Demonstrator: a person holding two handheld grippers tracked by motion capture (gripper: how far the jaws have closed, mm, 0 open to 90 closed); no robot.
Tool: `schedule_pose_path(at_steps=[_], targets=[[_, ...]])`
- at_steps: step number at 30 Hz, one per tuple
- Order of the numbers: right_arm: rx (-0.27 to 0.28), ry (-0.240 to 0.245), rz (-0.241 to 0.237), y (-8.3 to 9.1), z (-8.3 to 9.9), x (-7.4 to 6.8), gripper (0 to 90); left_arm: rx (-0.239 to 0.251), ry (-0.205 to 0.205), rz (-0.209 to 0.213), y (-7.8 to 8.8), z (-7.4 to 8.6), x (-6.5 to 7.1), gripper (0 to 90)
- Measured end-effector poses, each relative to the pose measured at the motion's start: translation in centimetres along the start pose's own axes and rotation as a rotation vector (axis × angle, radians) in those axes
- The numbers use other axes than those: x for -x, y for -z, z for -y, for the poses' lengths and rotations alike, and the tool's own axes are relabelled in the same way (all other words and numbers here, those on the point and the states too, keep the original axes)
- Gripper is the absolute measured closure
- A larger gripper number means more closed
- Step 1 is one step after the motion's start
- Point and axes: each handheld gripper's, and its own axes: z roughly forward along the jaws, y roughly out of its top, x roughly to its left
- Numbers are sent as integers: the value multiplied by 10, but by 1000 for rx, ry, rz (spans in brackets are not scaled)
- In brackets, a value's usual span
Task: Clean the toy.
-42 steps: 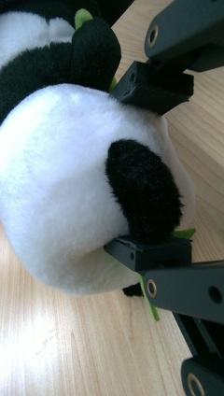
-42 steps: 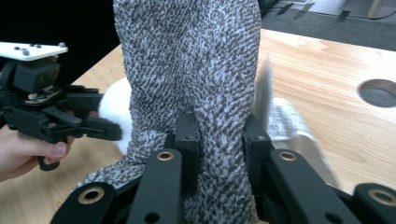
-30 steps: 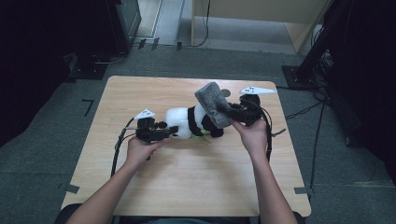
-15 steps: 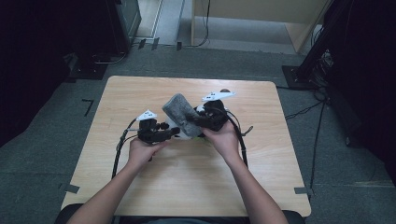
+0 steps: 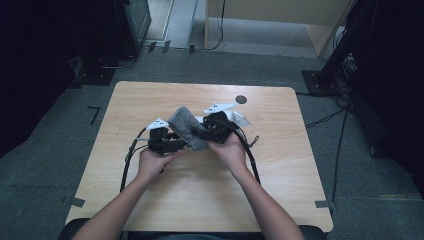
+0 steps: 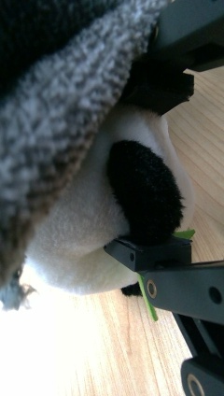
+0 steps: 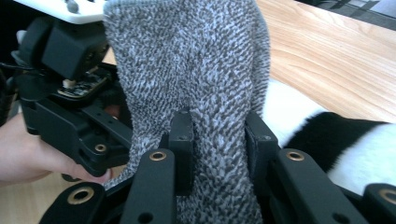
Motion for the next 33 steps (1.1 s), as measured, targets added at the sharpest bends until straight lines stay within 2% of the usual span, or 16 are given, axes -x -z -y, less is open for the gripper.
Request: schedule_pose_path(at_steps=[3,8,12,20,33], targets=[[-6,9,15,2,0,2,720,1,0,1,0,0,0,395],[-13,-5,43,12,2,11,735,-2,2,5,0,-1,-1,396],[4,-25,52,26,6,21,756,1,-3,6,-1,-1,0,399],[38,-58,51,47,8,31,761,-1,0,9,0,-3,-2,402],[102,-142,96,86,17,58,753,1,16,13,1,-4,-5,402]])
